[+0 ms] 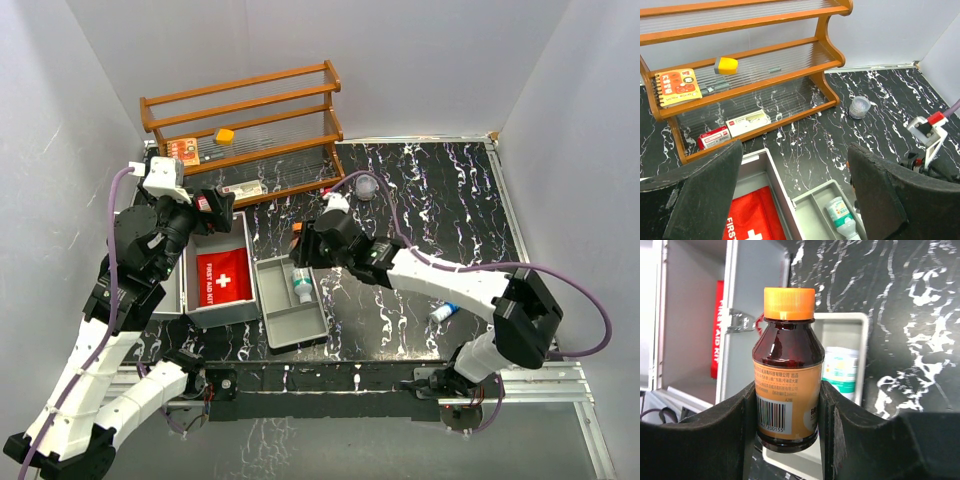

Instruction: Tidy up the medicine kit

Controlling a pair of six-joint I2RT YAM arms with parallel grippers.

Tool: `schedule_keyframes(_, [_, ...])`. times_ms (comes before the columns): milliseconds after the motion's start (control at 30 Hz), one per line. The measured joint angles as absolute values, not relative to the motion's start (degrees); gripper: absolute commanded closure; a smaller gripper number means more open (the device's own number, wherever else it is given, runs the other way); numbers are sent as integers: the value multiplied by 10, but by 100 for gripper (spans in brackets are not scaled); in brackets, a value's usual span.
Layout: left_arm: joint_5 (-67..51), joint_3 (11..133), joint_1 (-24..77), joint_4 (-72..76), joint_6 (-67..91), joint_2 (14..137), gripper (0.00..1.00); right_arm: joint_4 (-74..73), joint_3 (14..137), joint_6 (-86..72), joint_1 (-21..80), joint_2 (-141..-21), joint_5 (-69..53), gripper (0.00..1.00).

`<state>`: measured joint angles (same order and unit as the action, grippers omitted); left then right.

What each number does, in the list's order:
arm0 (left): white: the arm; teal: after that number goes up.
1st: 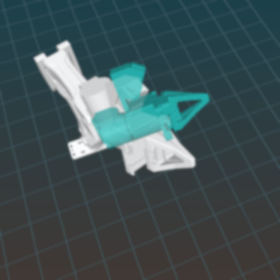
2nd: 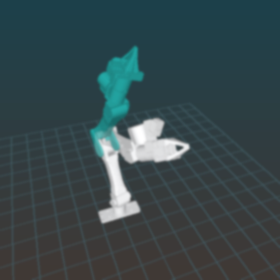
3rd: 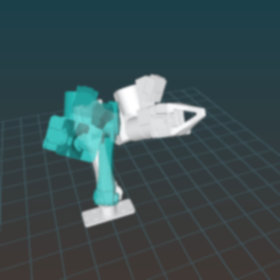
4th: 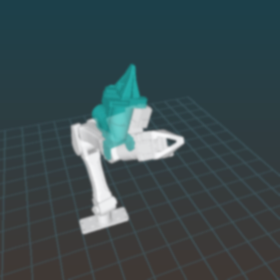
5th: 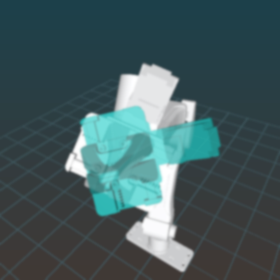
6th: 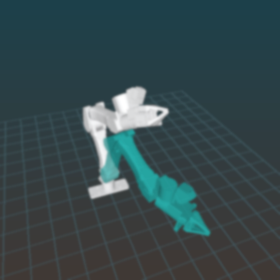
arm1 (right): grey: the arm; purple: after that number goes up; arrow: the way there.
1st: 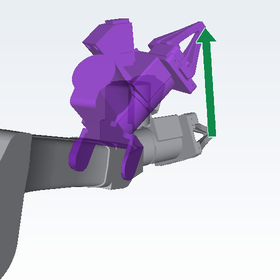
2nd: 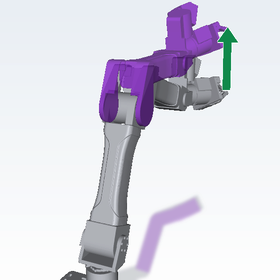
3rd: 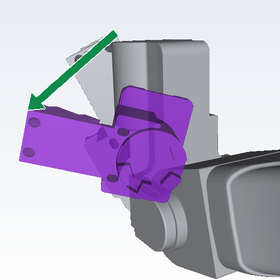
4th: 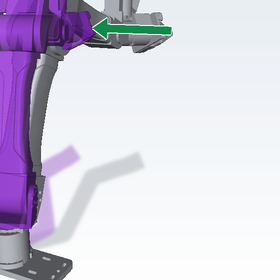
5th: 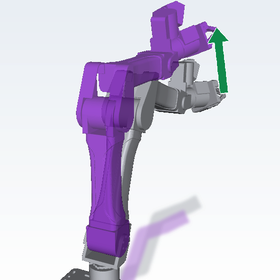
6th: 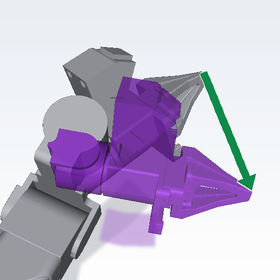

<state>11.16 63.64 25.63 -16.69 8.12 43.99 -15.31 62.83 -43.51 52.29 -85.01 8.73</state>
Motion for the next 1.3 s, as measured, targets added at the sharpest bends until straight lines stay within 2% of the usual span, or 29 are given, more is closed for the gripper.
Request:
schedule_keyframes(300, [111, 636, 256, -167, 86, 441, 15, -119, 633, -452, 586, -920, 86, 72])
schedule_keyframes(800, [112, 636, 256, -167, 81, 438, 15, -107, 656, -467, 602, -993, 95, 72])
schedule_keyframes(1300, [112, 636, 256, -167, 75, 438, 15, -162, 716, -461, 644, -1069, 107, 71])
